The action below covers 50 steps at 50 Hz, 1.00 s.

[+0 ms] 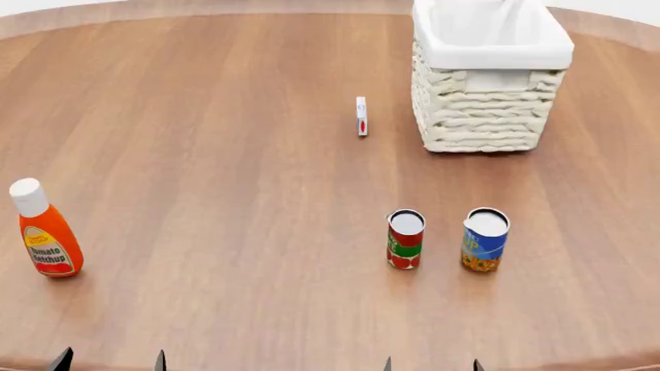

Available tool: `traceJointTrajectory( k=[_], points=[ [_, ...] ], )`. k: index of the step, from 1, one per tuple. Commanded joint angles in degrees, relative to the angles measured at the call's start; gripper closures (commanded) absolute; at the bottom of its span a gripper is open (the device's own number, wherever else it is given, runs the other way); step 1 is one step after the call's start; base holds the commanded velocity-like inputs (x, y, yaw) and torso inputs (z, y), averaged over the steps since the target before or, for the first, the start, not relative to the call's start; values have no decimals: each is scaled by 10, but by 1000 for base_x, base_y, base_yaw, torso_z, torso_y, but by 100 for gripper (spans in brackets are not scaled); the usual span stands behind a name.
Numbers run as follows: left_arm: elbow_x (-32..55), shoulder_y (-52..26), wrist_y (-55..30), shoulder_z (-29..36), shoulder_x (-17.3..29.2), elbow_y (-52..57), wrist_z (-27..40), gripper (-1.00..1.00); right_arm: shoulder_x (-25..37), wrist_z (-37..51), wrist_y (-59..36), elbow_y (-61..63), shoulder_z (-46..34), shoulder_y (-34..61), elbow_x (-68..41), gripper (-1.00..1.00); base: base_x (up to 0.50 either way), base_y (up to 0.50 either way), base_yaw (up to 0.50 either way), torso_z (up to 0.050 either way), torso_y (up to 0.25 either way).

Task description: Pick up the cream cheese box, and put it in the basket.

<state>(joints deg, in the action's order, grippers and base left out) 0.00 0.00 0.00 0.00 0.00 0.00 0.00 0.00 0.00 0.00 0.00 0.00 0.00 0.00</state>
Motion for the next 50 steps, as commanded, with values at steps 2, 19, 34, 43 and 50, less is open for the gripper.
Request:
traceJointTrajectory(
  k=[2,19,34,43,50],
  points=[
    [11,0,0,12,11,0,12,-100,12,14,0,3,-14,-1,-14,-100,0,0,0,0,0],
    [33,2,2,42,34,3,37,-100,34,40,1,-6,-43,4,-32,-100,17,-24,0,0,0],
    [33,-1,8,55,43,-4,61,-100,46,54,13,-7,-59,3,-37,-100,58,-47,0,0,0],
    [40,-1,9,65,49,-6,63,-100,53,56,21,-14,-71,3,-39,-100,210,-211,0,0,0],
    [46,-1,7,70,54,-4,67,-100,57,63,20,-14,-77,4,-40,-100,284,-272,0,0,0]
  ],
)
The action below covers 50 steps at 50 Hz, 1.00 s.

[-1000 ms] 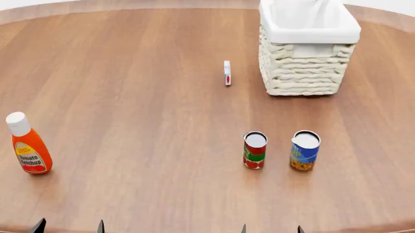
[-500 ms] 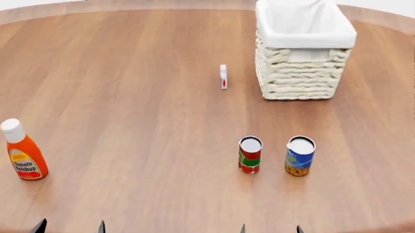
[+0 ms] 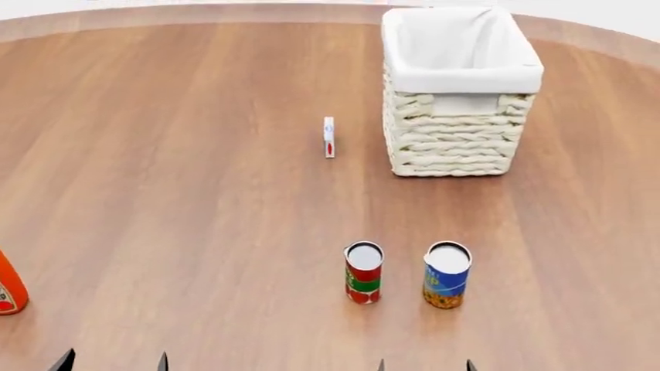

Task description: Pick up the cream cheese box, and put it in the basket.

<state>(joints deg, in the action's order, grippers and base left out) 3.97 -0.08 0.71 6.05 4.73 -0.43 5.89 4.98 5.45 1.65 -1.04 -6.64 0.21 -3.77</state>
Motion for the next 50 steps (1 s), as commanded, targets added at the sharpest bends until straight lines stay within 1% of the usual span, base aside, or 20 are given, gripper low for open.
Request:
traceJointTrajectory(
  k=[1,14,24,36,44,50],
  points=[
    [7,0,0,10,8,1,9,-100,8,10,4,-3,-12,1,-2,-100,277,-273,0,0,0],
    [14,-1,3,19,15,-1,19,-100,15,22,19,-5,-33,-6,12,-100,282,-243,0,0,0],
    [18,-5,7,27,19,-10,23,-100,20,31,34,-7,-48,-11,24,-100,267,-39,0,0,0],
    [22,-5,8,34,24,-8,31,-100,25,32,32,-12,-52,-6,10,-100,233,-7,0,0,0],
    [23,-6,9,39,26,-10,36,-100,29,35,30,-6,-56,-7,6,-100,283,-135,0,0,0],
    [26,-7,6,41,29,-10,39,-100,30,36,31,-14,-59,-3,3,-100,310,-283,0,0,0]
  ],
)
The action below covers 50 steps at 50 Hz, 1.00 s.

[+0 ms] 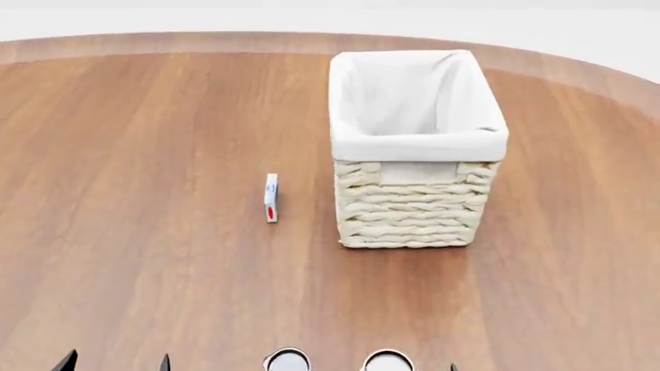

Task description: Pick up the cream cheese box, and put it in the basket.

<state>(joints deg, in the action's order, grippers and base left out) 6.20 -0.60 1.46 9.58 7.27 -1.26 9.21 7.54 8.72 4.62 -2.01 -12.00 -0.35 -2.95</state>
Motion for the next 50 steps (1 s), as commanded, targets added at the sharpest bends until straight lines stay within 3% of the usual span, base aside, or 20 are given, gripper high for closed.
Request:
traceJointTrajectory(
  k=[1,25,50],
  points=[
    [3,-3,-2,6,3,-3,7,-100,5,4,1,-5,-6,4,-4,-100,312,-309,0,0,0],
    [14,-3,0,16,12,-1,15,-100,13,24,24,-11,-32,-4,23,-100,321,-264,0,0,0],
    [19,-3,4,25,19,-2,25,-100,20,33,22,-11,-40,0,14,-100,245,-3,0,0,1]
  ],
)
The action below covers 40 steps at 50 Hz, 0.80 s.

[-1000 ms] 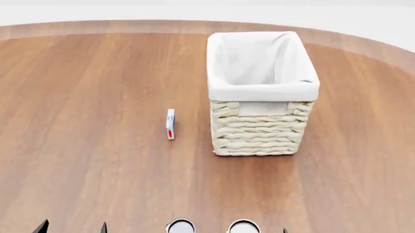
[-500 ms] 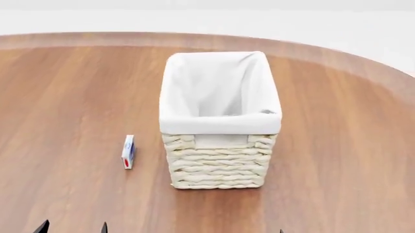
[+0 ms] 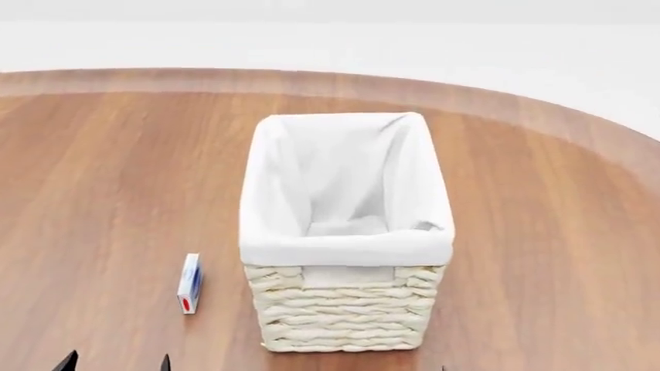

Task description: Pick up the cream cheese box, and put it in the basket.

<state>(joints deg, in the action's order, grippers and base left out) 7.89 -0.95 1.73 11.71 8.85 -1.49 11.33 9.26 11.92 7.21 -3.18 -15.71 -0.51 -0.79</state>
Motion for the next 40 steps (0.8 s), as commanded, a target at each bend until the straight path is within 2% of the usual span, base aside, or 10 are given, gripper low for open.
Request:
traceJointTrajectory(
  k=[1,26,28,35,40],
  points=[
    [2,0,1,5,3,0,5,-100,3,2,-3,0,-3,2,-7,-100,191,0,0,0,0],
    [7,-1,3,15,10,-1,13,-100,7,3,17,-6,-7,4,-28,-100,116,0,0,0,0],
    [6,-2,3,15,10,-2,15,-100,9,1,-12,6,-7,5,-35,-100,39,0,0,0,0],
    [11,-4,2,16,12,-3,16,-100,9,5,-11,-4,-9,10,-35,-100,0,0,0,0,0],
    [39,-12,-13,17,18,-7,-8,-100,10,7,-12,-3,-11,10,-35,-100,0,0,0,0,0]
  ],
)
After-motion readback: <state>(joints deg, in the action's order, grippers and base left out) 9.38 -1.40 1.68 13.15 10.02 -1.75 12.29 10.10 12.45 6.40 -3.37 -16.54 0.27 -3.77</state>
